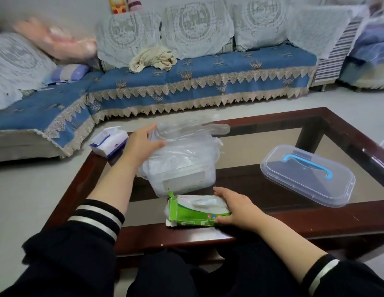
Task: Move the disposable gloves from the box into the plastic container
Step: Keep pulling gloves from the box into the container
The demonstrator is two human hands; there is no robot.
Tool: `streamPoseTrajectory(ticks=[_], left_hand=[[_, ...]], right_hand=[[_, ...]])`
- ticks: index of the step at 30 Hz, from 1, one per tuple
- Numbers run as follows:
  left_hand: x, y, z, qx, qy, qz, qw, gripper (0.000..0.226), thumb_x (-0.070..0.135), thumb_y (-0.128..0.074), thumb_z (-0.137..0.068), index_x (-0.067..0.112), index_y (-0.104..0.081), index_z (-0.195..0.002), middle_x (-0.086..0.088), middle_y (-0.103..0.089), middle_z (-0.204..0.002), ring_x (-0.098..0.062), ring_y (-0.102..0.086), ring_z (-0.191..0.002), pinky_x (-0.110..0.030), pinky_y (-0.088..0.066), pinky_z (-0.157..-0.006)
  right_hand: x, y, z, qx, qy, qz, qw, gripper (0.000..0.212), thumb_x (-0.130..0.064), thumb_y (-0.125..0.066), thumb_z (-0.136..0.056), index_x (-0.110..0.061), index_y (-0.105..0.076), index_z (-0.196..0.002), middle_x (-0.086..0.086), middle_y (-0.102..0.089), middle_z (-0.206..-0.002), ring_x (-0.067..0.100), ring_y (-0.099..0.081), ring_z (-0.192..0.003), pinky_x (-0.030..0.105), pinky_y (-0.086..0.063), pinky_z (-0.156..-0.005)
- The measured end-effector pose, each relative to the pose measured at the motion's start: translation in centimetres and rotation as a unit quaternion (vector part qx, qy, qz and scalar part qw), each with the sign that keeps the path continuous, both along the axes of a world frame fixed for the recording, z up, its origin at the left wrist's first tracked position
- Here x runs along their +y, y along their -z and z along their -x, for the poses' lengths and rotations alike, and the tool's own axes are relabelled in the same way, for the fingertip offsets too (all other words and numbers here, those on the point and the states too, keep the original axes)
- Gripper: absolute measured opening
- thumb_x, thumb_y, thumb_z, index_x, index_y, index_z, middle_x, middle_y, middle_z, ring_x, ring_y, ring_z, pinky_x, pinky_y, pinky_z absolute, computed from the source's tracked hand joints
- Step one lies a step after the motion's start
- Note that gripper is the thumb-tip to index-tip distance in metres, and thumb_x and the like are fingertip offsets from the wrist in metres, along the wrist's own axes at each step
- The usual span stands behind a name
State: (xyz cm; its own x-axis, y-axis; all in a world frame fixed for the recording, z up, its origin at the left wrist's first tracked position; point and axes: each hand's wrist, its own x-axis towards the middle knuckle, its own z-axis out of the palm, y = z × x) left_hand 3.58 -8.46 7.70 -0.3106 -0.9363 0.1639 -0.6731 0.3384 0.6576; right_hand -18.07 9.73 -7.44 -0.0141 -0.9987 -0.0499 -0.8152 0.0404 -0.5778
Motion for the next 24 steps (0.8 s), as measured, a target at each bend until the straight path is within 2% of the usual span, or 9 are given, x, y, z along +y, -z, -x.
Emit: streamPoseTrajectory(ticks=[3, 5, 6, 9, 13, 16, 18, 21, 24], left_hand=[[-0.8, 2.2, 0.2, -0.095, -0.019, 0.014, 0.995, 0.077, 0.029, -0.075, -0.082, 0.016, -0.036, -0.147, -0.006, -0.044, -0.148, -0.025, -0.040, -0.136, -0.039, -0.035, -0.109], [-0.7, 3.1, 0.4, -0.154, -0.020, 0.019, 0.988, 0.072, 0.030, -0.074, -0.083, 0.013, -0.039, -0.145, -0.007, -0.047, -0.145, -0.027, -0.045, -0.131, -0.036, -0.039, -0.102], [-0.6, 3.3, 0.5, -0.191, -0.026, 0.022, 0.981, 0.067, 0.031, -0.073, -0.084, 0.012, -0.042, -0.141, -0.008, -0.051, -0.141, -0.028, -0.050, -0.126, -0.034, -0.043, -0.093], [-0.2, 3.3, 0.9, -0.354, -0.061, 0.031, 0.933, 0.073, 0.045, -0.067, -0.085, 0.006, -0.039, -0.140, -0.011, -0.048, -0.139, -0.031, -0.056, -0.115, -0.033, -0.040, -0.071], [0.1, 3.2, 1.5, -0.479, -0.074, 0.020, 0.875, 0.079, 0.062, -0.055, -0.086, 0.005, -0.040, -0.140, -0.015, -0.040, -0.138, -0.030, -0.049, -0.118, -0.034, -0.043, -0.074], [-0.4, 3.0, 1.7, -0.527, -0.062, 0.005, 0.848, 0.084, 0.071, -0.050, -0.083, 0.011, -0.045, -0.141, -0.017, -0.021, -0.153, -0.034, -0.027, -0.136, -0.041, -0.035, -0.102], [-0.6, 2.7, 1.9, -0.548, -0.046, -0.005, 0.836, 0.083, 0.073, -0.049, -0.082, 0.014, -0.045, -0.141, -0.016, -0.009, -0.159, -0.035, -0.017, -0.141, -0.045, -0.025, -0.110], [-0.5, 2.2, 1.7, -0.510, -0.037, 0.059, 0.857, 0.067, 0.063, -0.053, -0.086, 0.016, -0.051, -0.134, -0.013, -0.038, -0.143, -0.032, -0.033, -0.129, -0.044, -0.032, -0.104], [0.1, 1.7, 1.0, -0.387, -0.001, 0.128, 0.913, 0.036, 0.034, -0.051, -0.097, 0.016, -0.049, -0.128, -0.011, -0.058, -0.124, -0.030, -0.050, -0.112, -0.042, -0.042, -0.090]], right_hand=[[-0.1, 0.1, 0.0, 0.001, 0.000, -0.003, 1.000, 0.094, -0.049, -0.074, -0.070, -0.030, -0.025, -0.147, -0.013, -0.043, -0.143, 0.007, -0.040, -0.131, 0.036, -0.028, -0.112], [-0.1, 0.2, 0.0, -0.001, 0.002, -0.005, 1.000, 0.094, -0.049, -0.074, -0.069, -0.031, -0.025, -0.147, -0.013, -0.043, -0.143, 0.007, -0.040, -0.130, 0.036, -0.028, -0.113], [0.0, 0.1, 0.0, -0.003, 0.001, -0.005, 1.000, 0.093, -0.049, -0.074, -0.070, -0.031, -0.025, -0.147, -0.014, -0.043, -0.143, 0.007, -0.040, -0.130, 0.036, -0.028, -0.113], [0.0, 0.0, -0.1, -0.006, 0.001, -0.008, 1.000, 0.092, -0.049, -0.073, -0.071, -0.031, -0.025, -0.147, -0.015, -0.042, -0.143, 0.006, -0.039, -0.130, 0.036, -0.026, -0.113], [0.2, -0.1, -0.2, -0.006, 0.003, -0.015, 1.000, 0.090, -0.048, -0.073, -0.072, -0.032, -0.026, -0.146, -0.015, -0.041, -0.144, 0.005, -0.038, -0.132, 0.036, -0.026, -0.114], [0.2, -0.3, -0.3, -0.006, 0.003, -0.024, 1.000, 0.089, -0.048, -0.073, -0.072, -0.032, -0.026, -0.146, -0.016, -0.040, -0.144, 0.006, -0.037, -0.133, 0.036, -0.026, -0.114], [0.2, -0.6, -0.4, 0.001, 0.001, -0.031, 1.000, 0.088, -0.048, -0.073, -0.073, -0.032, -0.025, -0.146, -0.015, -0.038, -0.145, 0.007, -0.035, -0.134, 0.037, -0.023, -0.115], [0.1, -1.3, -0.6, 0.025, -0.009, -0.053, 0.998, 0.087, -0.049, -0.071, -0.076, -0.032, -0.024, -0.147, -0.012, -0.033, -0.149, 0.007, -0.024, -0.141, 0.041, -0.009, -0.119], [-0.4, -2.6, -1.0, 0.041, -0.025, -0.068, 0.997, 0.085, -0.051, -0.070, -0.077, -0.030, -0.025, -0.147, -0.009, -0.029, -0.152, 0.011, -0.011, -0.146, 0.043, -0.002, -0.120]])
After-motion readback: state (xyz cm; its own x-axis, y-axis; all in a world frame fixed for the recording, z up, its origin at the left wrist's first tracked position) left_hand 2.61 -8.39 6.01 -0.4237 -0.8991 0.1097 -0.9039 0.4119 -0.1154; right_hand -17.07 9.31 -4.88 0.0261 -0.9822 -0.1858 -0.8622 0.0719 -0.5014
